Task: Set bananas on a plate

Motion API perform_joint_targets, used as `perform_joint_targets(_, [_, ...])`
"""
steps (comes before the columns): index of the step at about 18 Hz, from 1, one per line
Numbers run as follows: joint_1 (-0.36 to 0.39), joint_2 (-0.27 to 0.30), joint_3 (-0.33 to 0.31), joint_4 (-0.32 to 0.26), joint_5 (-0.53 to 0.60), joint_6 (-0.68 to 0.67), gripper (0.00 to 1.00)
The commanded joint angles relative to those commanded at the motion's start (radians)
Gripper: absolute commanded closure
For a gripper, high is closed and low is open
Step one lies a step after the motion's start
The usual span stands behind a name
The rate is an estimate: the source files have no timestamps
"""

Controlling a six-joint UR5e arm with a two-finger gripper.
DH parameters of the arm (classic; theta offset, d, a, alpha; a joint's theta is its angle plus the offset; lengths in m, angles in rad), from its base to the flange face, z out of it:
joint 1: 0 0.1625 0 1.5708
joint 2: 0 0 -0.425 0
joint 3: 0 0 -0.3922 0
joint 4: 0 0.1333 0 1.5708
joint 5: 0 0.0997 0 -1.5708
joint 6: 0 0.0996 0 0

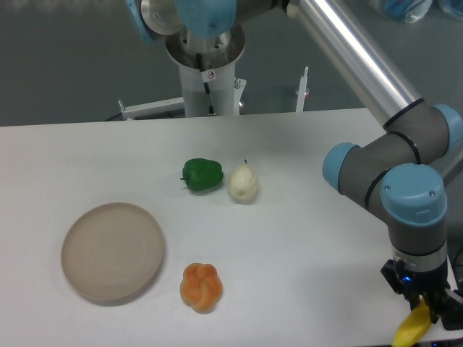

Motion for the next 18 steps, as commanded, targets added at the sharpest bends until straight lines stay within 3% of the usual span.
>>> perform_joint_targets(12, [-0.005,0.006,-0.002,-0.002,-0.006,-0.005,0.68])
perform_joint_targets(18, [-0.037,0.043,-0.038,-0.006,0.000,-0.099,0.68])
